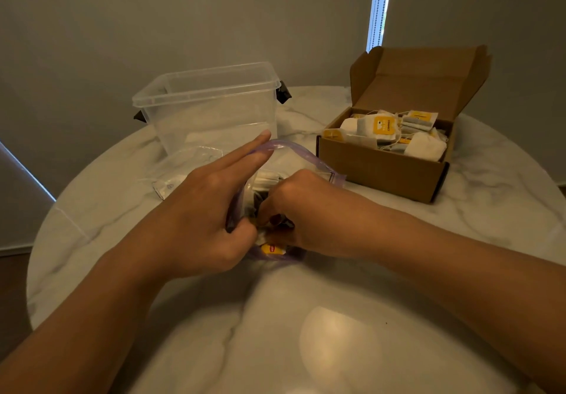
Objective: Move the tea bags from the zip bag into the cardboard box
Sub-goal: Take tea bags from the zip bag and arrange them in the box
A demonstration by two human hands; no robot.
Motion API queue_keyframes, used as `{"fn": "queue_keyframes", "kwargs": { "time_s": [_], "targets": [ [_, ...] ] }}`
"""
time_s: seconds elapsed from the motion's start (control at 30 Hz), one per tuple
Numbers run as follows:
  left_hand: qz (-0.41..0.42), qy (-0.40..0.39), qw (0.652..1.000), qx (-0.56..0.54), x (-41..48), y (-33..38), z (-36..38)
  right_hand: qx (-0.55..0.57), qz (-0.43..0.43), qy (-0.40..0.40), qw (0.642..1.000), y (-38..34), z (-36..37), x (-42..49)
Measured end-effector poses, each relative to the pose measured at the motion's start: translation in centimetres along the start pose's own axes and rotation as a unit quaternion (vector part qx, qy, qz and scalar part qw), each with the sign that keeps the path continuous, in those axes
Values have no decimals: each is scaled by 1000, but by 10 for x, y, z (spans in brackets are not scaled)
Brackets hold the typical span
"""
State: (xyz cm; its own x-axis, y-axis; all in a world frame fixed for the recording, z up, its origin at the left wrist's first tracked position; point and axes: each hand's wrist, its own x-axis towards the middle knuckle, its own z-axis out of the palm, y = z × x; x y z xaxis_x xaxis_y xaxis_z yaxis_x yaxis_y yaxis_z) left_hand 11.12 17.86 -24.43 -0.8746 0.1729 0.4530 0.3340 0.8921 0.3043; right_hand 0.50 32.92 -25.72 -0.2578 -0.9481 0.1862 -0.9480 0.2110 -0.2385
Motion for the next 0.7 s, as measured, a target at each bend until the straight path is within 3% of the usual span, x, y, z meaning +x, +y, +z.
{"fn": "queue_keyframes", "kwargs": {
  "time_s": [0.27, 0.5, 0.7],
  "targets": [
    [-4, 5, 1000, 3, 0, -3, 0, -25, 2, -7, 1000, 5, -21, -10],
    [-5, 2, 1000, 2, 0, -4, 0, -63, 17, -71, 995, 10, -41, -25],
    [-13, 2, 1000, 0, 1, -2, 1, -52, 30, -16, 998, 10, -27, -12]
  ]
}}
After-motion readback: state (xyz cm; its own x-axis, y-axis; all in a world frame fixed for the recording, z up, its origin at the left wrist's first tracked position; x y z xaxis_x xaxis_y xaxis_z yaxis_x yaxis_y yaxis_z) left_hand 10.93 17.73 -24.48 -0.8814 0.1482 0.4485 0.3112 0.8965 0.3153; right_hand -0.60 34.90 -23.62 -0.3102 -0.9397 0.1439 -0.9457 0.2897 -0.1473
